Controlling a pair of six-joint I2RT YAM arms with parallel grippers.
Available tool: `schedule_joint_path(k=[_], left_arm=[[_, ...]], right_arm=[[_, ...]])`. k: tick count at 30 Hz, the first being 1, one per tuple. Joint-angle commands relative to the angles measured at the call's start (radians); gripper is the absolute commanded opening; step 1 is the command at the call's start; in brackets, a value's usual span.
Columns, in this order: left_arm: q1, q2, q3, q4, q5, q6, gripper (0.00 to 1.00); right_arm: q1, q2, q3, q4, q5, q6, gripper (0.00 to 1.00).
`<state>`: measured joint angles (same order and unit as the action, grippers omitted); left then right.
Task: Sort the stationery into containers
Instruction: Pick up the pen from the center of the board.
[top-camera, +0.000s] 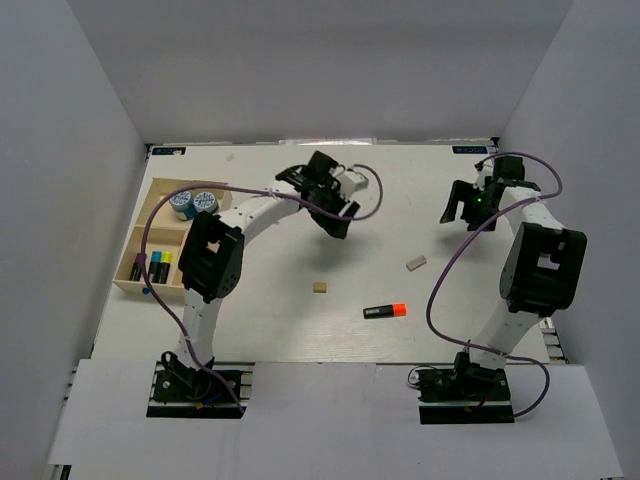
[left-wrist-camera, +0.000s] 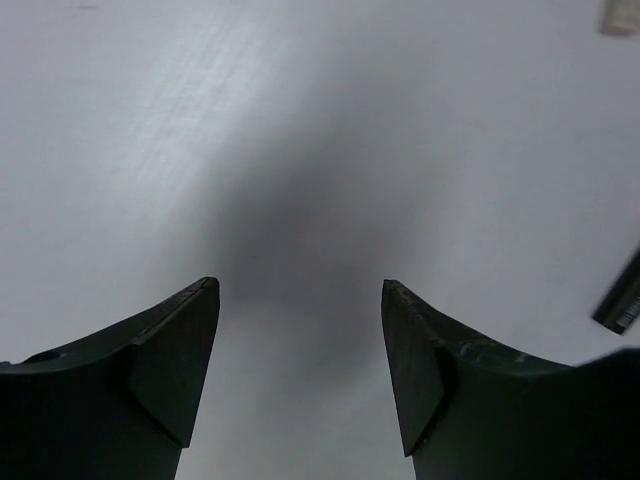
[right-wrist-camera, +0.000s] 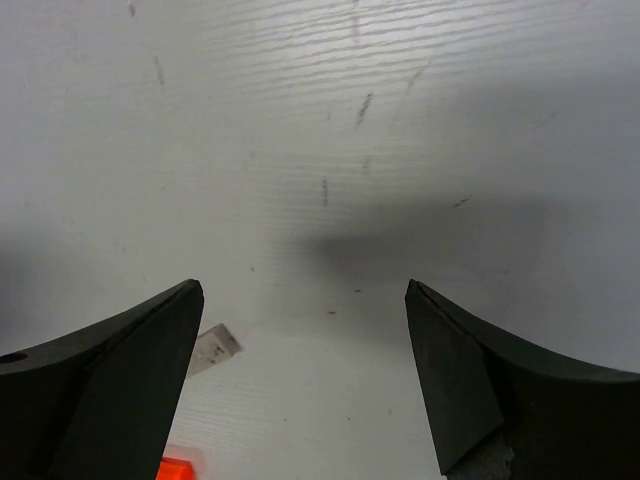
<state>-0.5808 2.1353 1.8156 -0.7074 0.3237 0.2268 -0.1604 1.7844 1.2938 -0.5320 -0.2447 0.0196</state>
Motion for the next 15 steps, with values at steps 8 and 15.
schedule_joint_path(k=[8, 15], left_arm=[[-0.373, -0.328, -0.354, 0.155, -0.009, 0.057, 0.76], [-0.543, -0.250, -0.372, 0.180, -0.098, 0.138, 0.74]], right_arm=[[-0.113, 0.046, 0.070, -0.025, -0.139, 0.032, 0.86], [-0.142, 0.013, 0.048, -0.025, -0.189, 0.037, 0.86]])
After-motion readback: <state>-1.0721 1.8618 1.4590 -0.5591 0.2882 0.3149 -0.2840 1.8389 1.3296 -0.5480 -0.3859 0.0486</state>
